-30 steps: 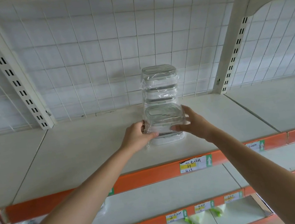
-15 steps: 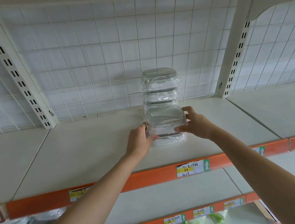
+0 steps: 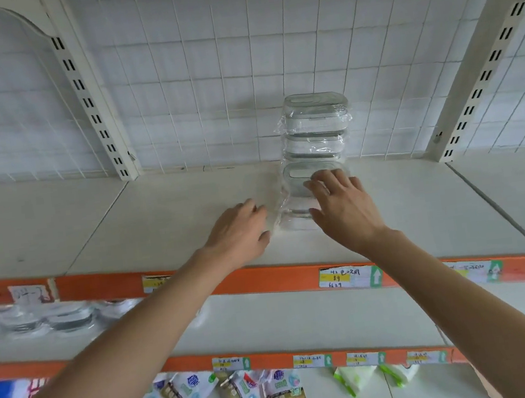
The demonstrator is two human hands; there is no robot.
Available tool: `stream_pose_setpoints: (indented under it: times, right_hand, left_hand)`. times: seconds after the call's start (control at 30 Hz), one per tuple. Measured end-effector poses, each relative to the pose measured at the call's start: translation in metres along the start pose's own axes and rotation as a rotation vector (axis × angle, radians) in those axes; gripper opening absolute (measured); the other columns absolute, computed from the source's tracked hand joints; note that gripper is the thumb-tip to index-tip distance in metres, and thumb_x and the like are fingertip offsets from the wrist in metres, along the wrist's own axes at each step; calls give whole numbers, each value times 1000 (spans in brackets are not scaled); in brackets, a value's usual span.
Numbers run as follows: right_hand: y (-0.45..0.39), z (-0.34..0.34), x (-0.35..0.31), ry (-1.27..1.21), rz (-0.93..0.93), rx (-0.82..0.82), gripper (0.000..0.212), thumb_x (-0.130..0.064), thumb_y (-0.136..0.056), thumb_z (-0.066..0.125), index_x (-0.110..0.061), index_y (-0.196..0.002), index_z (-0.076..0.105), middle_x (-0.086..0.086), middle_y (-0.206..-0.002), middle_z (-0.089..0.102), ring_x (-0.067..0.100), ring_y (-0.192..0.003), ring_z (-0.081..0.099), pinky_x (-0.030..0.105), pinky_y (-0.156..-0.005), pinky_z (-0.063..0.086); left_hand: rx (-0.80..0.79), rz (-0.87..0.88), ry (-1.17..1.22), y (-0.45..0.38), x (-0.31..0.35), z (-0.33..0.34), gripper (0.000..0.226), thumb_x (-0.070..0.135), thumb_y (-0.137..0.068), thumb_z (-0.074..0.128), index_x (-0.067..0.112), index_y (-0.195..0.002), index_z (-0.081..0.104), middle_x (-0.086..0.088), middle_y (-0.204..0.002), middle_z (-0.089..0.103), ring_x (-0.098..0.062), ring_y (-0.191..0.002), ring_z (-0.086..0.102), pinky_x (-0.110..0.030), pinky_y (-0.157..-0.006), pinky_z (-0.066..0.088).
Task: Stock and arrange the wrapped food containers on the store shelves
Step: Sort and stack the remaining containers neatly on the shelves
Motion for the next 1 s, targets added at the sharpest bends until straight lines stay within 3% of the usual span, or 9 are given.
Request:
stream_pose_setpoints:
  times: [0.1,0.27,0.33,0.47,0.57,0.67,1.0]
  right_hand:
    - [4,5,-33,-43,-139,-4,35,-12,-83,63,-1,-116,60,15,-116,58,34,-105,54,44,-85,42]
    - [20,13,-72,-74,-194,-86,40,-26,-92,50,-11,-129,52,6,-125,52,26,-117,45,35,-95,33]
    - [25,9,-90,-125,-219,-72,37,-21,-90,55,-7,-125,56,10,-117,56,29,-112,50,38,-95,40]
    - [43,12,-140,-212,-300,-70,29,-10,-82,62,1,-109,63,17,-103,61,36,-96,56,43,-80,50]
    - [65,30,-183,-228,-302,-159,33,-17,-88,58,-2,-117,58,14,-115,57,33,-108,51,41,-89,45]
    - [91,51,-216,-241,-296,-298,44,-26,-95,49,-9,-135,46,6,-131,48,24,-123,41,33,-101,35]
    - [137,85,-230,-188,-126,-442,53,-31,-95,48,-13,-143,33,4,-138,41,20,-128,36,32,-102,36]
  left_hand:
    - [4,47,-126,25,-5,-9,27,26,-92,47,7,-109,56,-10,-107,53,-28,-101,54,-37,-85,41]
    - [13,48,-216,70,-20,-18,17,23,-90,45,9,-94,53,-10,-95,55,-29,-91,55,-36,-76,38]
    - [23,36,-224,91,-31,-20,18,24,-91,44,10,-95,55,-9,-95,57,-29,-91,57,-34,-74,39]
    - [28,-28,-181,145,-56,-11,24,25,-92,42,11,-104,58,-7,-103,60,-27,-98,57,-33,-79,40]
    - [-42,-52,-141,197,-73,2,31,27,-94,42,9,-117,55,-5,-112,57,-23,-104,54,-33,-85,43]
    - [-80,-69,-103,244,-84,14,29,27,-94,43,9,-113,56,-4,-110,57,-21,-101,54,-30,-81,40]
    - [-105,-58,-39,279,-82,43,26,23,-95,44,8,-115,54,-5,-113,55,-20,-105,52,-28,-84,41]
Point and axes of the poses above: each hand's wrist, its own y-axis away from the middle knuckle, its own z-axis out of the palm, x = y × z, the point moved 3 cm from there along -y, towards the middle knuckle
